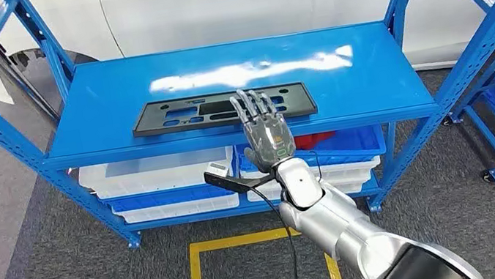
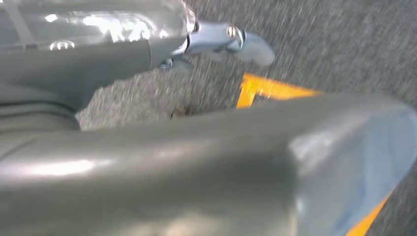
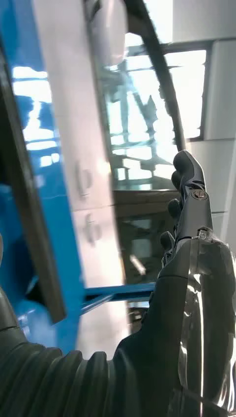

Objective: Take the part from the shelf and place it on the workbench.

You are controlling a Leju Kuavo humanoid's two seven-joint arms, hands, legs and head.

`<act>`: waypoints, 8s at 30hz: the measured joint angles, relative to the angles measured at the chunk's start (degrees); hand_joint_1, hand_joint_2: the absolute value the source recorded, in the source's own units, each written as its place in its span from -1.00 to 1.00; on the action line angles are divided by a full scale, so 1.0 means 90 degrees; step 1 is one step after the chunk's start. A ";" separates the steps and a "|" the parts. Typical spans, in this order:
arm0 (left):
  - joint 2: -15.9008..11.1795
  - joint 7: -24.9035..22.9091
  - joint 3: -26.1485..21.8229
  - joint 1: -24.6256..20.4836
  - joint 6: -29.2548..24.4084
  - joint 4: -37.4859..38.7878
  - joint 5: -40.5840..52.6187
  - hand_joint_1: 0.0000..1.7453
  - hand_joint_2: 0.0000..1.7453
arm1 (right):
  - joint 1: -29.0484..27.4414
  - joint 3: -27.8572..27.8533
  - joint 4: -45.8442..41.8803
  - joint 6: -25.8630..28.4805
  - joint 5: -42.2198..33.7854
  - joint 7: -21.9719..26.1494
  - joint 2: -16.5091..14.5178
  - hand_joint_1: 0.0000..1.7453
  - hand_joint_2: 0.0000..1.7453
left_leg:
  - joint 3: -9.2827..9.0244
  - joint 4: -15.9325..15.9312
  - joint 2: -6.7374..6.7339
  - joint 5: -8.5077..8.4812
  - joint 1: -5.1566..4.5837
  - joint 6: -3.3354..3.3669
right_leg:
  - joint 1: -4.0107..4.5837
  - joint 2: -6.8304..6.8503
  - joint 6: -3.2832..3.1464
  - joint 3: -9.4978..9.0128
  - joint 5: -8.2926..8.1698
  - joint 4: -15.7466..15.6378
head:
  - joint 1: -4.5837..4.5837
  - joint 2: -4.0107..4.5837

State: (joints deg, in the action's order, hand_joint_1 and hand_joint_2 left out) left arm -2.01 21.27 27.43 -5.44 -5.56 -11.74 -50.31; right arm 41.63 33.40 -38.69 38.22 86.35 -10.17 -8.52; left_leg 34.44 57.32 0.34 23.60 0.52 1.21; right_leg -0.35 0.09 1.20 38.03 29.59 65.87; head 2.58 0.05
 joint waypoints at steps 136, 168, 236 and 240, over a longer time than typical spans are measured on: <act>0.0126 0.0439 -0.0013 -0.0197 0.0209 0.0087 0.0211 -1.00 -1.00 | 0.1052 0.2995 0.2430 -0.2223 0.0098 -0.0363 -0.0863 1.00 1.00 | 0.0042 -0.0013 -0.0003 -0.0115 -0.0042 -0.0142 | 0.0094 -0.0036 -0.0258 -0.0539 -0.0438 -0.0892 | -0.0002 0.0001; -0.0002 0.0878 -0.0282 0.0022 0.0612 0.0090 0.0171 -1.00 -1.00 | 0.0311 -0.0569 -0.0326 -0.0717 -0.5408 0.3922 -0.0548 1.00 1.00 | -0.0062 0.0097 0.0009 0.0171 -0.0010 -0.0217 | 0.0030 -0.0021 -0.0242 -0.0235 -0.0579 -0.0783 | -0.0001 0.0000; -0.0279 0.0260 -0.0736 0.0271 0.0131 0.0182 -0.0129 -1.00 -1.00 | -0.3520 -0.0573 -0.7654 -0.6842 -1.0531 0.5575 0.0293 1.00 1.00 | 0.0722 0.1893 -0.0038 0.0983 0.0053 -0.0415 | -0.0007 0.0002 -0.0363 -0.0405 -0.0435 -0.0765 | 0.0000 0.0001; -0.0293 0.0255 -0.0736 0.0242 0.0104 0.0180 -0.0129 -1.00 -1.00 | -0.3514 -0.0571 -0.7644 -0.6814 -1.0525 0.5571 0.0290 1.00 1.00 | -0.0413 0.0686 -0.0033 0.0611 -0.0001 -0.0242 | 0.0042 0.0004 -0.0323 -0.0092 -0.0714 -0.0757 | 0.0001 0.0000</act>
State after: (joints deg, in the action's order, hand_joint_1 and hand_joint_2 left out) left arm -4.64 23.56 20.81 -3.26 -4.63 -10.11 -51.47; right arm 10.01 28.26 -107.49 -23.11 -8.37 39.98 -5.92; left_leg 30.72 63.50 0.04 29.10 0.51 -0.97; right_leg 0.03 0.12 -1.70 37.21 23.16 59.06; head 2.58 0.05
